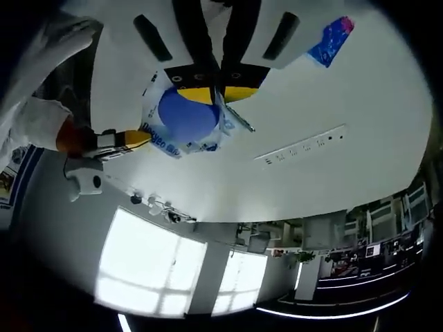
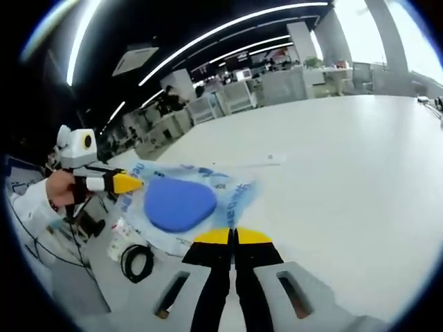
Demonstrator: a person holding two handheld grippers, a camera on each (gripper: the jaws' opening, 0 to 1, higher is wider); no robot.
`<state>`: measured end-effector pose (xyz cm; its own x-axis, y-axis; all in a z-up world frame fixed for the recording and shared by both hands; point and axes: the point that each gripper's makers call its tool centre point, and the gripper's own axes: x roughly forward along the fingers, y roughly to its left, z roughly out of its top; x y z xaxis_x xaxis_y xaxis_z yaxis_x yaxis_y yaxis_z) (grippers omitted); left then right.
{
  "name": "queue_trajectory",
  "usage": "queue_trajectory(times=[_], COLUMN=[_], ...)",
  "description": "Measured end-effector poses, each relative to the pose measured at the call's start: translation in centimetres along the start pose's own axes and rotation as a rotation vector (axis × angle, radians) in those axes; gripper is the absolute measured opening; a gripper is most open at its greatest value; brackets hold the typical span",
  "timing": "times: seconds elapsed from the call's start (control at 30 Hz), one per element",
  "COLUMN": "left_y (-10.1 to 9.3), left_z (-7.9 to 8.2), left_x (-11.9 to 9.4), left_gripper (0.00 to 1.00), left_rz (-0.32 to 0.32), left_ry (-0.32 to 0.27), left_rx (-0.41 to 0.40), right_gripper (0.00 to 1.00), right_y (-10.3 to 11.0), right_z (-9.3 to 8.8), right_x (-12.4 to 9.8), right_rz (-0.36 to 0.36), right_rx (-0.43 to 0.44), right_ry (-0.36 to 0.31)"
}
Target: Arrange the tabletop items into an orderly group along one side of the table until the central work area is clear of visible clutter.
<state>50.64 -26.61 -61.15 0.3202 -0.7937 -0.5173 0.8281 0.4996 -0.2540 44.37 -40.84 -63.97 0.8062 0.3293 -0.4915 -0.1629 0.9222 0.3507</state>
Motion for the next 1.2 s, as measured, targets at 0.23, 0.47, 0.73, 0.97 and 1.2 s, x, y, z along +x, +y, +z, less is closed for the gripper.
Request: queue_trajectory(times=[0.23, 0.47, 0.73, 0.97, 1.2], left_y=[0.1, 0.0, 0.1, 0.5, 1.3], left_z=[-0.6, -1.5, -3.3, -4.5, -5.7], left_x=[1.4, 3.1, 5.2, 7.0, 8.3], left_gripper=[0.00, 0.00, 0.00, 0.00, 0.00], left_rz=[0.002, 0.003, 0.010, 0.021, 0.025], left_ry=[0.011, 0.025, 0.048, 0.058, 0.055], left_rx=[-0.008, -0.017, -0.035, -0.053, -0.080], right_gripper=[0.00, 0.00, 0.00, 0.00, 0.00], right_y=[-1.1, -2.7, -4.3, -5.6, -6.4], right_z=[-0.5, -1.1, -2.5, -3.3, -4.1], right_x=[0.3, 0.6, 1.0, 1.6, 2.5], right_rz=[-0.015, -0.035, -0.060, -0.084, -0.104], right_rx=[-0.001, -0.011, -0.017, -0.020, -0.028], right_ry=[0.017, 0.037, 0.068, 0.086, 0.102])
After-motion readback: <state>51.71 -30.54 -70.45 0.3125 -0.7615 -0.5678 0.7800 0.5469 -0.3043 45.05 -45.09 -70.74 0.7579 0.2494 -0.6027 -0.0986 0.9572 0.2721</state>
